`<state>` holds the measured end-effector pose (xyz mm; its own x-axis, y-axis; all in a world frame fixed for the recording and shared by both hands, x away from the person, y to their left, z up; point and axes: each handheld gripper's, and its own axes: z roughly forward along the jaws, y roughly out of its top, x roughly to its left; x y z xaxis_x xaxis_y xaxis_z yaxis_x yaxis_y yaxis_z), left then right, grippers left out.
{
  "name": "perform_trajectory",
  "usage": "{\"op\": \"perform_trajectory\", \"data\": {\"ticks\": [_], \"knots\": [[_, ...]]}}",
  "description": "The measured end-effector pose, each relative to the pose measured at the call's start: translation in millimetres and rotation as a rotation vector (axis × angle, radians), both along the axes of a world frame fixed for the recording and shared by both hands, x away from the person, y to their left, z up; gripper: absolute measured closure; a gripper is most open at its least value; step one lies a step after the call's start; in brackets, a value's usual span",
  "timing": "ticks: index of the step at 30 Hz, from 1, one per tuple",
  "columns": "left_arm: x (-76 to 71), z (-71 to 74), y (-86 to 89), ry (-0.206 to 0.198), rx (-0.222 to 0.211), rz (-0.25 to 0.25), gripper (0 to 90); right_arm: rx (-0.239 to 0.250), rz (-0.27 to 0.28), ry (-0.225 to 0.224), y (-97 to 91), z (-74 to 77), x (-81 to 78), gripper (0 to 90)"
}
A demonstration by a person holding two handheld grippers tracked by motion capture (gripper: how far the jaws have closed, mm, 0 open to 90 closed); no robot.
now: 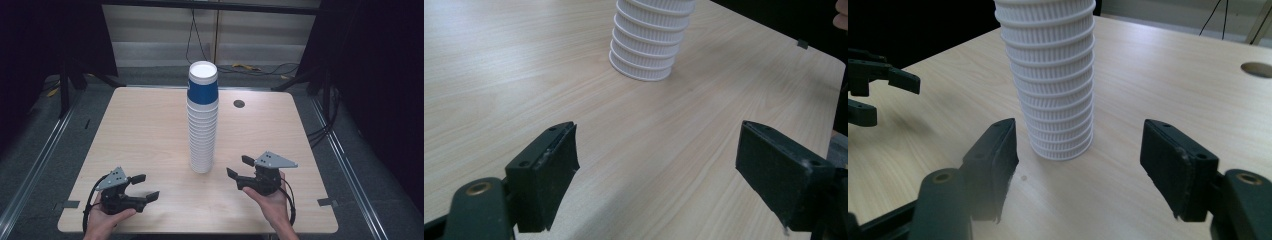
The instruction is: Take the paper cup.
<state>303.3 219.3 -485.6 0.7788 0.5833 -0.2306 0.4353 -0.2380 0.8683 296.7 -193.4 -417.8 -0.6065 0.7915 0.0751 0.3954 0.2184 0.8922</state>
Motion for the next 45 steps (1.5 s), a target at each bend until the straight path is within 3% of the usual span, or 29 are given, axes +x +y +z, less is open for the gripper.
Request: {"op": "perform_trajectory", "data": {"ticks": [2, 8, 18, 23, 40, 45], "knots": [[0.2, -0.5, -0.4, 0.006, 0.0, -0.005, 16.9, -0.019, 0.014, -0.004, 2.4, 2.4, 0.4, 32.2], [-1.2, -0.2, -2.6, 0.003, 0.001, -0.018, 16.9, -0.011, 0.038, -0.002, 4.8, 9.3, 0.8, 32.5], [-2.2, -0.6, -4.3, -0.001, 0.013, -0.039, 16.9, -0.008, 0.085, -0.048, 15.9, 37.0, 10.4, 32.6], [-2.7, -0.4, -4.1, 0.007, 0.012, -0.039, 16.9, 0.027, 0.114, -0.078, 21.8, 55.9, 17.1, 30.4], [-3.4, 2.0, -2.9, -0.014, -0.004, -0.035, 16.5, 0.051, 0.144, -0.126, 29.0, 95.9, 35.1, 22.3], [-3.4, 1.7, -2.5, -0.004, -0.007, -0.038, 16.2, 0.052, 0.161, -0.142, 31.8, 108.6, 39.1, 21.3]]}}
